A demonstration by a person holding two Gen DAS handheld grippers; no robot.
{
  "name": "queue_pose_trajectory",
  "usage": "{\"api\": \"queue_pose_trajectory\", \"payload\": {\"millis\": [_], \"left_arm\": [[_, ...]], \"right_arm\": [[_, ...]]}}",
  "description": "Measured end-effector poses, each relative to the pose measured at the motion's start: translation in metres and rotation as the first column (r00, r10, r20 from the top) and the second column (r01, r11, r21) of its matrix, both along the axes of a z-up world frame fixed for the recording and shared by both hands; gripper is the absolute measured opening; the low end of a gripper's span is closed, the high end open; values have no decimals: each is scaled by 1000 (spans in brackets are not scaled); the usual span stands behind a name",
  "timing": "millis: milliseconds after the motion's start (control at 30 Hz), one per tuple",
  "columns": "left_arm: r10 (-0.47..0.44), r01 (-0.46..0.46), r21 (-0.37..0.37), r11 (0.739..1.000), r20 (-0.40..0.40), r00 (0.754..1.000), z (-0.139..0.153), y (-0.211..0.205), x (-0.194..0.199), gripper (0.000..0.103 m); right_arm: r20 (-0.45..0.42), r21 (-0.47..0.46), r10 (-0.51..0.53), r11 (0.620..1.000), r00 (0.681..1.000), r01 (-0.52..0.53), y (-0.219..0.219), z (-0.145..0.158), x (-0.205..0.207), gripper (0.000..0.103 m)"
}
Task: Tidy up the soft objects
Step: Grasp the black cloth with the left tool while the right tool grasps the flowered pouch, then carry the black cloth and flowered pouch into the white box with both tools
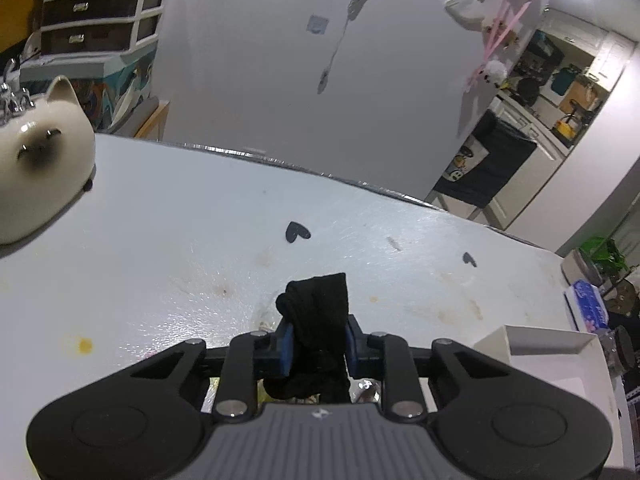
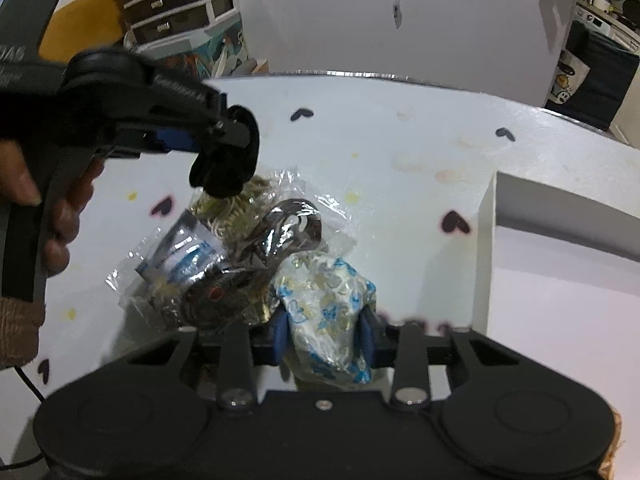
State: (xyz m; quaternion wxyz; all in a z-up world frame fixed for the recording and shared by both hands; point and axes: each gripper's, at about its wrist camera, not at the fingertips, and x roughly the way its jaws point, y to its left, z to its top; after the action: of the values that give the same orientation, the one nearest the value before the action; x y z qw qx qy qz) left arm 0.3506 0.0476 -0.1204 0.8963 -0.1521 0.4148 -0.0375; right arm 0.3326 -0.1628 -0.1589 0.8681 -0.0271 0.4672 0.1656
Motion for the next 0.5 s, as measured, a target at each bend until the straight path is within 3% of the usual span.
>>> {"api": "queue_pose_trajectory", "payload": {"millis": [500], "left_arm": [[-84, 82, 20, 996, 139, 987, 62, -4, -91, 26]], "right_arm": [[161, 107, -95, 991, 982, 78, -24, 68, -52, 36]]}}
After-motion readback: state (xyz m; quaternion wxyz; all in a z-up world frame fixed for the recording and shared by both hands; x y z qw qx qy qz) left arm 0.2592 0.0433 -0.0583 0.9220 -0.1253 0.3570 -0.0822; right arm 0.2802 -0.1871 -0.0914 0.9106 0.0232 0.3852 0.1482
